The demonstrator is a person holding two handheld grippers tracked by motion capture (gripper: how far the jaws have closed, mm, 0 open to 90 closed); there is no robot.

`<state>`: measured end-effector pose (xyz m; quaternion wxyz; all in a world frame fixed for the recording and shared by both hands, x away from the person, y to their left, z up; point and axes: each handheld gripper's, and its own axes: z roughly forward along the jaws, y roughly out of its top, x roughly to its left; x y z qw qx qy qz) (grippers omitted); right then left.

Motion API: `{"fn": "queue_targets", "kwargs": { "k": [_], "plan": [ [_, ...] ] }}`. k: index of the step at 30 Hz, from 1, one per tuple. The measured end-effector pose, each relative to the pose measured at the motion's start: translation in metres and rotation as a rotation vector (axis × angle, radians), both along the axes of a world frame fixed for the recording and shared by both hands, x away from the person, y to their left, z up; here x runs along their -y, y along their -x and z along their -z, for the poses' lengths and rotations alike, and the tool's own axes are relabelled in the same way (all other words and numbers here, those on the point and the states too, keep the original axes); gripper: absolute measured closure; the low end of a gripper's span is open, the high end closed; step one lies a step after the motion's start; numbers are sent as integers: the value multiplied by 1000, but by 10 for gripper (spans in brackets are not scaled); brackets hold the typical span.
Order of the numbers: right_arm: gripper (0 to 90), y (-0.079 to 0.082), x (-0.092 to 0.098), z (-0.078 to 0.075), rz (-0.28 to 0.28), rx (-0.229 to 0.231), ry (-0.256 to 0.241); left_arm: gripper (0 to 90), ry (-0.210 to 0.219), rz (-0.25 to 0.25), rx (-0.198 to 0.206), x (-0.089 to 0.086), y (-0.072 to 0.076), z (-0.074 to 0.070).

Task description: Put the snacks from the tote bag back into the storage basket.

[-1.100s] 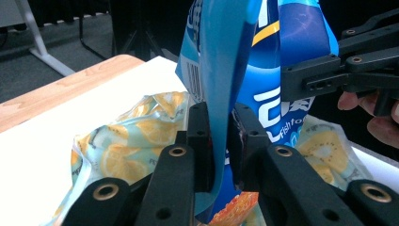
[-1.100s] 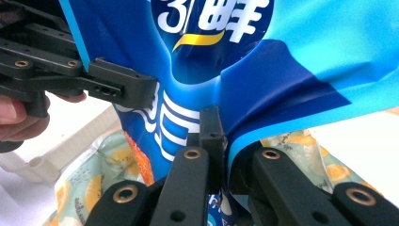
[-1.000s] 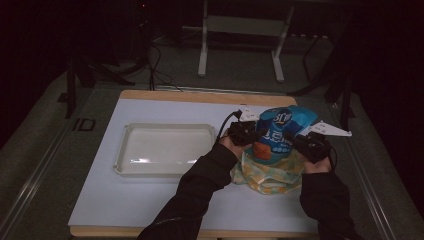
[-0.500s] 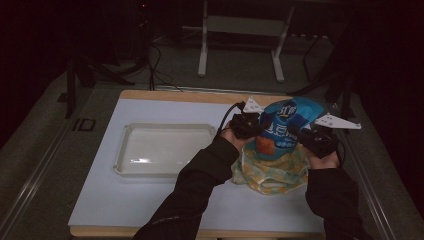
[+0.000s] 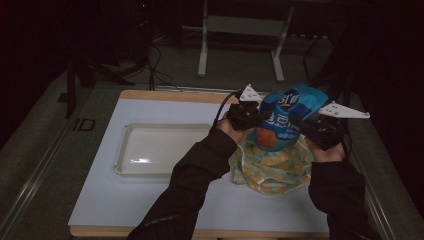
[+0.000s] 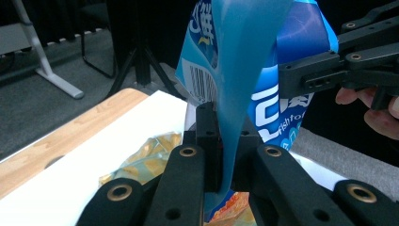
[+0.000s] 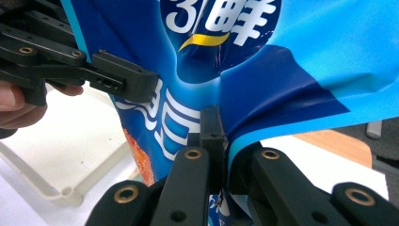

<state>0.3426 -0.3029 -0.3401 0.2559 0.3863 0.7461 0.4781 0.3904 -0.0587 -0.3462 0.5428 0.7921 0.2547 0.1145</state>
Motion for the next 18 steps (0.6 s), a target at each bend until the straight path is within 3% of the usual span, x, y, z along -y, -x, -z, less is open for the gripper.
{"fn": "queue_targets", "kwargs": {
  "k": [6,18],
  "plan": [
    [883,0,-12,-11,-16,10,0,869,-8,-16,9,-13,3,-11],
    [883,-4,-51,-24,-67,22,4,870,-19,-59,13,-55,10,-26]
  ]
}}
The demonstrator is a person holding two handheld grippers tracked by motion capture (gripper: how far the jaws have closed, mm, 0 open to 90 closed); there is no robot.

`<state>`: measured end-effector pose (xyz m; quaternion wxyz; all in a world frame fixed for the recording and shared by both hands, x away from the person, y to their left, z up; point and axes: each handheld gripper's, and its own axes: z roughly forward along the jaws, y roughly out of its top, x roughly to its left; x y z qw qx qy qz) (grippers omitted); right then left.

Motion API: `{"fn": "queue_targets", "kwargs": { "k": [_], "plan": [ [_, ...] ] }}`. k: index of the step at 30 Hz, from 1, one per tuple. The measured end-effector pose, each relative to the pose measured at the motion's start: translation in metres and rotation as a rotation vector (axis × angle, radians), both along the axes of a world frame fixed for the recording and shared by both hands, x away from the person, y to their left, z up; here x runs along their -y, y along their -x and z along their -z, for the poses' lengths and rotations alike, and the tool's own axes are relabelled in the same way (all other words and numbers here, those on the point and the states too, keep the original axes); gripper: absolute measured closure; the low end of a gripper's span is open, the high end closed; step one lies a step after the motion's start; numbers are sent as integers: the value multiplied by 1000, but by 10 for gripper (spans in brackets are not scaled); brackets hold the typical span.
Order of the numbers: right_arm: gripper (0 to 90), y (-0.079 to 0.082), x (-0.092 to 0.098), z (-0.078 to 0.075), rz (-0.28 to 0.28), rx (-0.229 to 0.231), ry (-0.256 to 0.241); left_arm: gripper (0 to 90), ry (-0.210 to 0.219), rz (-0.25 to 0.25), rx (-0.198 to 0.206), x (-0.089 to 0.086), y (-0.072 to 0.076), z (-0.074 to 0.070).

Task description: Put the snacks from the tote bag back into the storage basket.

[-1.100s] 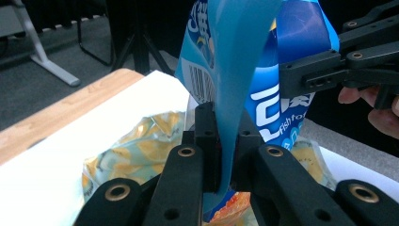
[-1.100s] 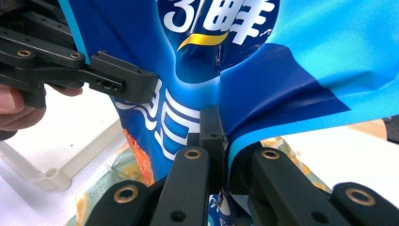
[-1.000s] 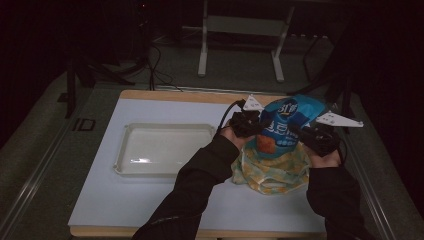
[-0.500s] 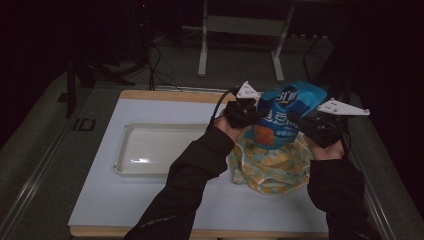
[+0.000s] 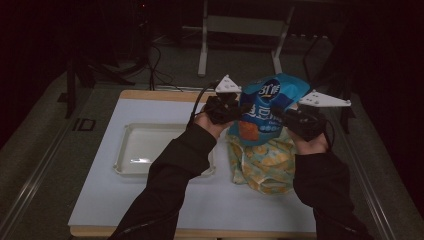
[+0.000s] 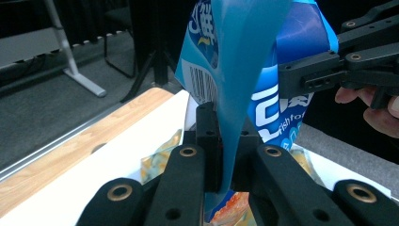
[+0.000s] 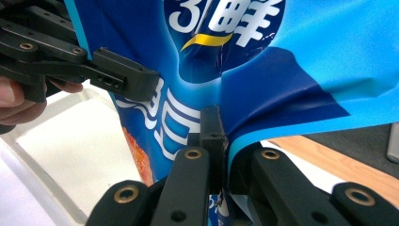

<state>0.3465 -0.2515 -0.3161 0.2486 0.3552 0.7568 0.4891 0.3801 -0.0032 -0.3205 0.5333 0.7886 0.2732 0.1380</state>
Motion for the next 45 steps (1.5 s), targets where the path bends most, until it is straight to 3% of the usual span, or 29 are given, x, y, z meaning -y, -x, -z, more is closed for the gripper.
{"fn": "queue_targets", "kwargs": {
  "k": [17,23,25,27,35,45],
  "plan": [
    [884,-4,-66,-14,-86,19,22,870,-8,-71,12,-69,15,-14],
    [884,-5,-98,-13,-121,14,29,871,2,-104,6,-95,21,-11],
    [884,-5,-98,-13,-121,14,29,870,1,-109,5,-100,23,-11],
    [884,-4,-117,-11,-149,10,30,870,1,-134,1,-119,29,-8],
    [884,-6,-151,-4,-194,-6,34,870,-18,-173,-17,-151,38,-4],
    [884,-7,-183,3,-230,-9,43,870,-16,-207,-27,-178,44,4]
  ]
}}
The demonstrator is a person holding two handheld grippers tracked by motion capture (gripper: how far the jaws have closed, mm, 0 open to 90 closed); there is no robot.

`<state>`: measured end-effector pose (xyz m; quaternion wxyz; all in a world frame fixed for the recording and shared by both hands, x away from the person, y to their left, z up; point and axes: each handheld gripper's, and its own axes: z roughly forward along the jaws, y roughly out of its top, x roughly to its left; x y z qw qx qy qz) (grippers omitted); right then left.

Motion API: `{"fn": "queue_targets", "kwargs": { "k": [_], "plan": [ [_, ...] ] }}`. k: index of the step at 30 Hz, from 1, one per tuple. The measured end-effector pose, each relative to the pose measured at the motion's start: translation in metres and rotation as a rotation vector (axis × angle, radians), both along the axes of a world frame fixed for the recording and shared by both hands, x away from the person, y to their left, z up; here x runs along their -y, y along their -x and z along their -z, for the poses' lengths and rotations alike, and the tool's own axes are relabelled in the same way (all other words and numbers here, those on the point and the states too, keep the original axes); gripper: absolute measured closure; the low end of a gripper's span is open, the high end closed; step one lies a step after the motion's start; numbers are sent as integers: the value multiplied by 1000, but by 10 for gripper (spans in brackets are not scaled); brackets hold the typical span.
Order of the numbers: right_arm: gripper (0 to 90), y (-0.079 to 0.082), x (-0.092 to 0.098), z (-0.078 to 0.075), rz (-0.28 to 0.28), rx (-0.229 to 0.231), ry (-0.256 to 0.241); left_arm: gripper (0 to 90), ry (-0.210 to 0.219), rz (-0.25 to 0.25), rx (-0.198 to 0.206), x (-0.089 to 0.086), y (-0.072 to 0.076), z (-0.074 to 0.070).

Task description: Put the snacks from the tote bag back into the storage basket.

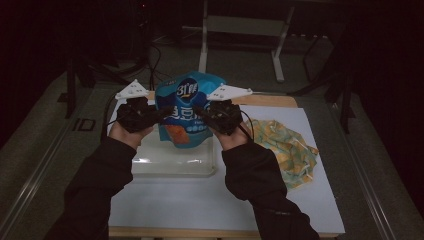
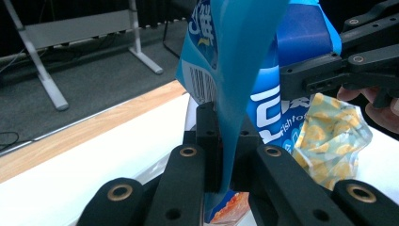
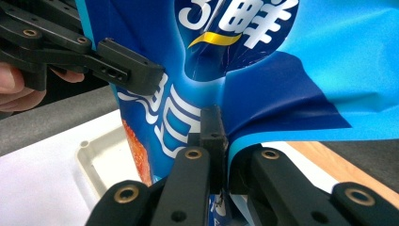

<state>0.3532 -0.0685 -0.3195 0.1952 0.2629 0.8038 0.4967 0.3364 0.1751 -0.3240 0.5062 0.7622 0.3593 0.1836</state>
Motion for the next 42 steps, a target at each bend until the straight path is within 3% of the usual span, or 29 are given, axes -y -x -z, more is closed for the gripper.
{"fn": "queue_targets", "kwargs": {
  "k": [11,15,23,34,42],
  "plan": [
    [884,-6,-17,27,-14,-24,17,871,13,-7,-47,-17,-6,31],
    [884,-9,-21,45,-14,-39,22,871,16,-8,-73,-21,-10,51],
    [884,-9,-19,73,8,-60,33,871,25,12,-103,-16,-15,77],
    [885,-6,-1,91,29,-90,22,871,28,54,-122,-1,-18,95],
    [885,-3,6,105,22,-115,11,871,35,71,-130,0,-16,105]
  ]
}}
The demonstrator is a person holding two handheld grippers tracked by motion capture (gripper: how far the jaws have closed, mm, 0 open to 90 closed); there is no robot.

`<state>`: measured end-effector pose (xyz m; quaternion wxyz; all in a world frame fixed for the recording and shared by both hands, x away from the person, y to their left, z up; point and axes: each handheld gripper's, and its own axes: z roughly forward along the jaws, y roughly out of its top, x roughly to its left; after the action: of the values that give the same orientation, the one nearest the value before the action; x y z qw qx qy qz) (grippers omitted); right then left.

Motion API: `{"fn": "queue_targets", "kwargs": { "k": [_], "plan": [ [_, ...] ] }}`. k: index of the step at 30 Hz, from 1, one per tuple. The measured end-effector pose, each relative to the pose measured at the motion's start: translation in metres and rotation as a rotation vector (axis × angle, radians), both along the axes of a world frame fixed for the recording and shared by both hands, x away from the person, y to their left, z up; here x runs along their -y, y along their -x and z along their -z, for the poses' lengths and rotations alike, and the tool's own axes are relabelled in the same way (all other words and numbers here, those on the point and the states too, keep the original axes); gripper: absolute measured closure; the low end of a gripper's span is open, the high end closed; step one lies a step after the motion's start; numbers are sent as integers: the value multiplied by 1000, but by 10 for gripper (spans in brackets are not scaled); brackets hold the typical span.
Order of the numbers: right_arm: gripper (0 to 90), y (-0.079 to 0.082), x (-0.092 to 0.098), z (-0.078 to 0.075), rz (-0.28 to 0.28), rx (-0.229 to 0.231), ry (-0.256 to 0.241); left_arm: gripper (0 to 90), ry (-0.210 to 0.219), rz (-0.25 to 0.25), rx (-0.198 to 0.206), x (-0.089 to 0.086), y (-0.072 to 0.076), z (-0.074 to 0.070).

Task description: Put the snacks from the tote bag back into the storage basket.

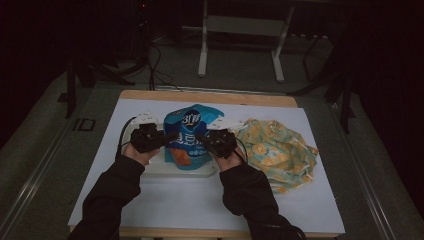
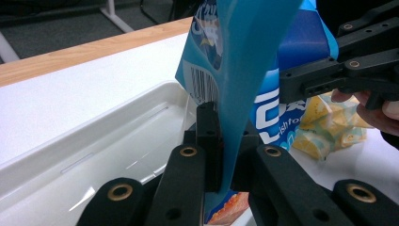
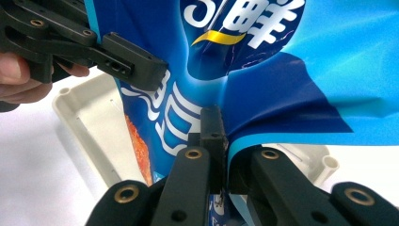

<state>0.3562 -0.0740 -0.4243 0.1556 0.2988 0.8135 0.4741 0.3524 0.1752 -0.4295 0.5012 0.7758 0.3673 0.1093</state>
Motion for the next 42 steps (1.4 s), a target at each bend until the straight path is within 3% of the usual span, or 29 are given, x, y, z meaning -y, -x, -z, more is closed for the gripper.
{"fn": "queue_targets", "kwargs": {
  "k": [6,14,16,19,25,26,29,31,32,35,36,37,40,42],
  "plan": [
    [883,4,2,2,-14,1,-5,853,14,12,34,-4,5,5],
    [843,3,5,1,-19,-7,-19,758,35,-2,40,-7,7,7],
    [807,2,6,0,-19,-7,-22,666,30,-3,39,-7,7,8],
    [642,0,9,-2,-18,-17,-35,560,24,-18,23,-7,8,12],
    [415,-1,14,-4,-16,-25,-18,423,37,-33,37,-13,13,12],
    [379,-1,15,-3,-18,-29,-16,411,55,-33,46,-16,16,11],
    [348,-2,17,-3,-22,-34,-13,390,67,-34,56,-19,20,9],
    [266,-1,21,-3,-13,-33,-24,315,78,-43,65,-23,25,7],
    [266,-1,21,-3,-13,-33,-24,289,78,-43,65,-23,25,7],
    [186,-1,23,-3,-29,-46,-12,247,80,-52,55,-27,31,7],
    [178,1,26,-3,-39,-33,2,229,80,-57,54,-28,33,7],
    [163,4,30,-5,-41,-25,-17,212,74,-58,57,-28,36,7],
    [157,7,33,-7,-35,-10,-18,211,60,-71,68,-29,44,6],
    [149,9,37,-8,-47,-11,-20,165,55,-60,67,-30,48,6]
  ]
}}
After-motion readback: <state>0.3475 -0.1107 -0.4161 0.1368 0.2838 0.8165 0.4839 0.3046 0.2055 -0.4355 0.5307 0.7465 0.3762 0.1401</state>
